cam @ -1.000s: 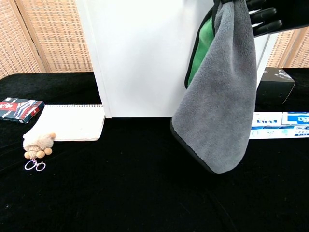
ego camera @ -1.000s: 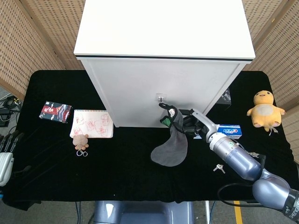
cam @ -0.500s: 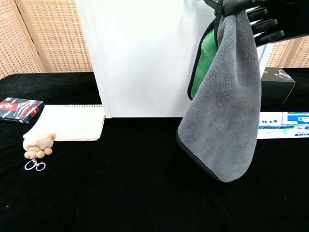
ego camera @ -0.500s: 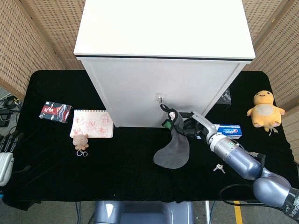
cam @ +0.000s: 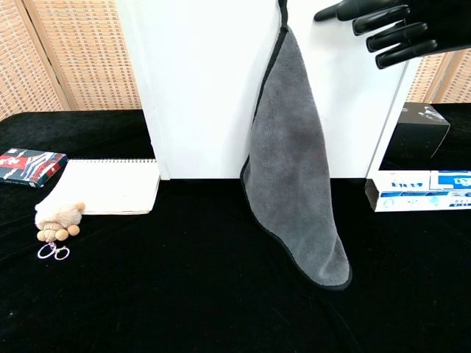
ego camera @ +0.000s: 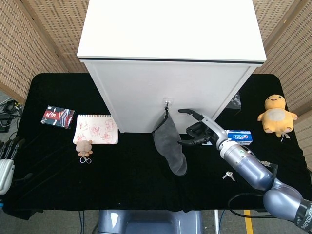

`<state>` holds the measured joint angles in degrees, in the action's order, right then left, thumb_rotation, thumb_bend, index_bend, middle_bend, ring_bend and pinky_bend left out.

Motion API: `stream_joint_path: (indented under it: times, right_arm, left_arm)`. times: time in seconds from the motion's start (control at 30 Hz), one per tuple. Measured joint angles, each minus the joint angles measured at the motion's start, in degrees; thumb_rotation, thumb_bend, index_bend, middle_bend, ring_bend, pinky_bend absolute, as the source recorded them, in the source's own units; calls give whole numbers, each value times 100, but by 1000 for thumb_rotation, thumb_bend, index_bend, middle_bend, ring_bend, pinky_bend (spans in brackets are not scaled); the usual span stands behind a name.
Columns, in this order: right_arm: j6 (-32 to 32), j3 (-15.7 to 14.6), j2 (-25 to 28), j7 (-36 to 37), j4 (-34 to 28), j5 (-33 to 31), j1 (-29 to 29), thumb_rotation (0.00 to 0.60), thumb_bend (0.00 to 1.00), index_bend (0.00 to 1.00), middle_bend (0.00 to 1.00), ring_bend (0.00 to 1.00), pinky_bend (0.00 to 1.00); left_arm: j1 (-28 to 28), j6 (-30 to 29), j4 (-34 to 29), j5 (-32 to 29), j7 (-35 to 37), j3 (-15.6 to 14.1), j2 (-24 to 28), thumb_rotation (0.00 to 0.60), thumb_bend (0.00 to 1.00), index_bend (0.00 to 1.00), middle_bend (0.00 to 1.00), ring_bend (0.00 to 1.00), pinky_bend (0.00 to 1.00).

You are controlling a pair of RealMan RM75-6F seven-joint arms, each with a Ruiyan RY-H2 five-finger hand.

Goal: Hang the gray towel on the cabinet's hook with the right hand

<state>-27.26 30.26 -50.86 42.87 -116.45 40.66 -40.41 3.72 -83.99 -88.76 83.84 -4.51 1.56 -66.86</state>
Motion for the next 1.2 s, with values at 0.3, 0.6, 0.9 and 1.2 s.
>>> stream_joint_path:
  times: [0.3, 0.6, 0.9, 1.2]
  right_arm:
    - [84, -17, 244, -46, -157, 188, 197, 600, 9, 146, 955, 972, 1000]
    - [474, 27, 555, 87, -290, 926, 809, 600, 11, 184, 955, 973, 1000]
    - [501, -9, 643, -8, -86, 2553, 1639, 600, 13, 284, 919, 936, 994]
    - [-1466, -791, 230, -894, 1143, 5244, 2514, 600, 18, 138, 483, 448, 335]
  left_arm:
    - [1, 4, -1, 8, 28, -4, 10, 600, 0, 0, 0, 0, 0]
    - [-16, -41, -24, 49, 52, -17, 29, 600, 0, 0, 0, 0, 0]
    - [-45, -108, -50, 89, 42, -29, 36, 600, 0, 0, 0, 0, 0]
    - [-85, -239, -74, 175, 81, -28, 62, 600, 0, 0, 0, 0, 0]
